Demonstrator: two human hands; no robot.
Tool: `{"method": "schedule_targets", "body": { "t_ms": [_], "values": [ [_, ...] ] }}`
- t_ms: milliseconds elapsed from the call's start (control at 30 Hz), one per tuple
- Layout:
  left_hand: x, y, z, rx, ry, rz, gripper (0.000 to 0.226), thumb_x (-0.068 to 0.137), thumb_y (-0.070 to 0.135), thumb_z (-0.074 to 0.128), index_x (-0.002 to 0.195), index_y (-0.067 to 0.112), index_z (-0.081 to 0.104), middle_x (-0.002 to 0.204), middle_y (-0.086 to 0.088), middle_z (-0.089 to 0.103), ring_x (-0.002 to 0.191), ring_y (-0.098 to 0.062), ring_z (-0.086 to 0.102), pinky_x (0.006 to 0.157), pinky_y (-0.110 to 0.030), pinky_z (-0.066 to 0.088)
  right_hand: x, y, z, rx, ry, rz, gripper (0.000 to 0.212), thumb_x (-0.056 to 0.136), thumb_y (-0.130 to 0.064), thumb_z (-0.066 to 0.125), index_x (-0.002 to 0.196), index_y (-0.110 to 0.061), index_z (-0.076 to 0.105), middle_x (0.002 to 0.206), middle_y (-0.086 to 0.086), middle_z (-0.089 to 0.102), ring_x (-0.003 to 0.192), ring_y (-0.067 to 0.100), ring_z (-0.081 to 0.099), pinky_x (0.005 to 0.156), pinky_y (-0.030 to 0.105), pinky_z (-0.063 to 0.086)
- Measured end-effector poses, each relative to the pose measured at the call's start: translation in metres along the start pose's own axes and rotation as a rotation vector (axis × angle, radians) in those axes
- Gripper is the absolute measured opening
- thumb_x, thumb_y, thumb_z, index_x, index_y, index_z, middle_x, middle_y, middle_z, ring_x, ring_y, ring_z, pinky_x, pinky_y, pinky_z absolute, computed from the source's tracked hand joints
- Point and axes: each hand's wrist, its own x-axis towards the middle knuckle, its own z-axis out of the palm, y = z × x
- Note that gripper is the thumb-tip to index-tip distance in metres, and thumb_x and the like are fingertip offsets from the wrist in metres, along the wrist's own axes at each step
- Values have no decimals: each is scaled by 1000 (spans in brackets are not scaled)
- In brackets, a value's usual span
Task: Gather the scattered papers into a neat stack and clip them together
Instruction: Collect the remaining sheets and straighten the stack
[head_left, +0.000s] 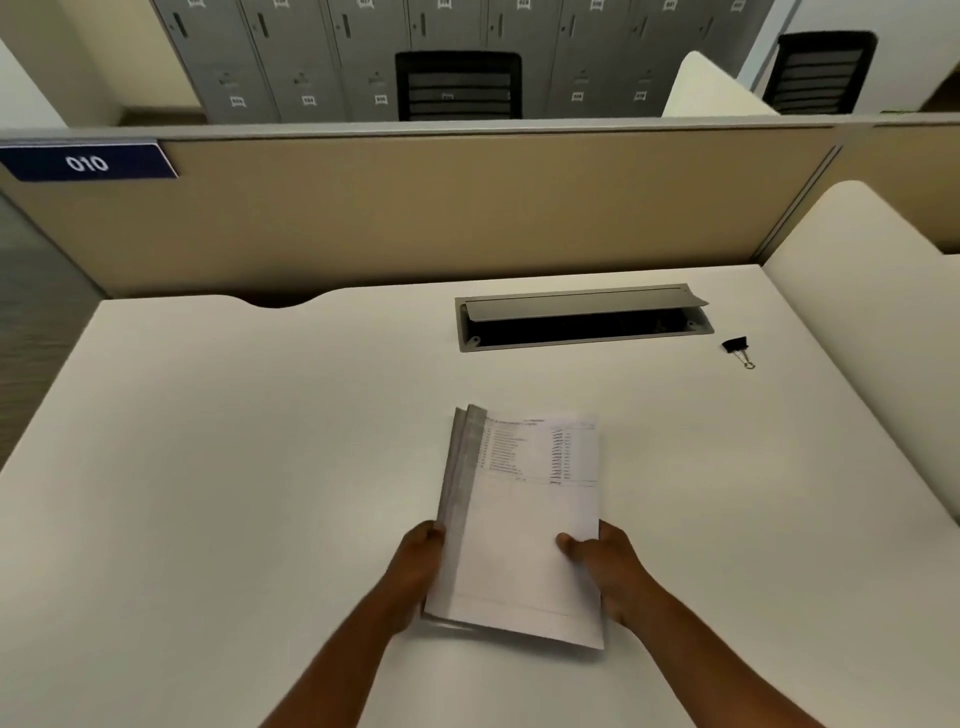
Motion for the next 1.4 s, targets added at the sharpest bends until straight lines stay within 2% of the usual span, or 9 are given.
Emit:
{"method": "schedule_targets", "body": {
  "t_ms": [100,300,467,567,700,833,933,1033,1400],
  "values": [
    [-21,-7,9,-102,-72,-47,36,101,50,41,114,24,61,110,0,71,101,-20,68,86,-35,57,-14,9,-6,-66,-20,-11,37,89,-12,74,126,-16,69,113,3,75,103,26,70,98,43,56],
    [-41,-16,19,19,-71,21,43,103,28,49,143,18,40,131,-3,57,115,-23,57,99,-38,49,-27,12,-13,-186,-76,-64,42,88,-19,76,128,-16,64,114,3,74,102,26,70,97,46,58],
    [-55,-25,23,-69,-69,51,42,104,24,46,145,19,39,135,-4,56,119,-25,57,106,-44,46,-43,14,-16,-469,198,-188,56,84,-46,74,131,-22,53,124,-1,62,109,22,64,94,38,54],
    [-62,-25,26,-127,-67,106,42,103,25,48,145,22,39,137,-3,56,121,-24,57,107,-45,45,-47,15,-18,-341,213,-139,74,82,-53,76,141,-19,47,136,3,54,121,25,60,101,38,50],
    [-74,-13,24,-203,-75,204,41,100,29,53,140,29,42,131,1,61,117,-22,61,101,-47,50,-47,-4,-32,1,-75,-95,51,79,-32,87,120,-10,66,108,6,78,93,26,76,81,39,63],
    [-84,12,25,-86,83,405,28,100,20,54,126,32,53,120,11,66,108,-13,64,92,-36,56,-55,-28,-31,-102,12,-433,31,86,-8,77,115,-17,67,111,4,76,95,22,73,83,40,62],
    [-94,36,31,9,311,657,23,101,14,49,116,31,51,107,24,63,98,3,62,76,-11,50,-67,-39,-21,-22,93,-661,33,90,-8,73,117,-22,63,110,-7,72,96,6,70,78,21,58],
    [-103,51,38,12,426,814,17,101,27,42,118,30,44,105,20,61,93,2,61,68,-9,47,-76,-42,-13,39,148,-828,34,93,-5,70,109,-32,57,101,-18,69,91,-1,66,72,11,52],
    [-113,48,40,-30,465,990,24,95,10,40,119,15,43,103,28,57,95,-2,59,75,-12,47,-89,-38,-2,72,104,-847,59,83,-16,84,132,-28,54,116,-19,66,109,1,63,88,23,58]
  ]
}}
